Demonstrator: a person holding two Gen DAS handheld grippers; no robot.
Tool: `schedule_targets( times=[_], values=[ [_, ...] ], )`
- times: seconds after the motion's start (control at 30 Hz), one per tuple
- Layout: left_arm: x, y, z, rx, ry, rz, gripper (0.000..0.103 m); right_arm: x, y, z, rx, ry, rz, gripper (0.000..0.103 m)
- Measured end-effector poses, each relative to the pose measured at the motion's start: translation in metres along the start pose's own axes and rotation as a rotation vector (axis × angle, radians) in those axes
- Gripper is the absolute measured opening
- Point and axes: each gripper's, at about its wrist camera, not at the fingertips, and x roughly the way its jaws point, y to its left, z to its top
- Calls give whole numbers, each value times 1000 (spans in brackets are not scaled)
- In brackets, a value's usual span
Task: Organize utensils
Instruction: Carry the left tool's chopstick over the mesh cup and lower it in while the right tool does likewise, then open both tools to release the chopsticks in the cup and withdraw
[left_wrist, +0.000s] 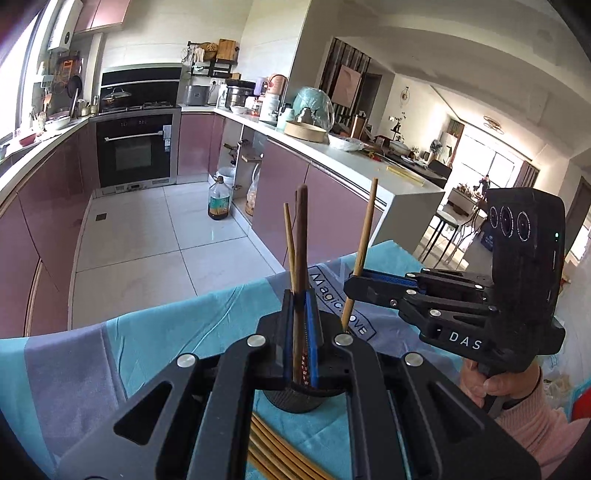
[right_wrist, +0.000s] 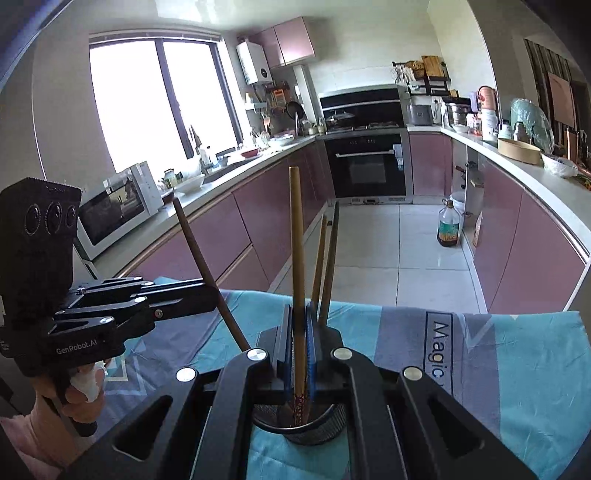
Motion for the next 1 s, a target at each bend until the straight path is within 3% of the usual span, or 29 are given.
schedule_targets(
  times=[0.27,0.57,0.7,0.83,0.93,1.0],
  values=[
    [27,17,0,-28,51,23,8,16,-7,-3,39,50,-29,8],
    [26,20,-6,-20,13,66,12,8,-10,-9,75,17,-39,16],
    [9,19,-15,-13,-29,95,26,-4,-5,-13,68,-14,-24,18],
    [-15,19,-31,-3,-74,125,30,-22,9,-19,25,-50,6,29],
    [-30,21,-47,-2,-97,149,37,-35,26,-30,-22,-63,40,31],
    [-35,21,-57,5,-96,160,47,-41,37,-40,-52,-59,65,32]
  ],
)
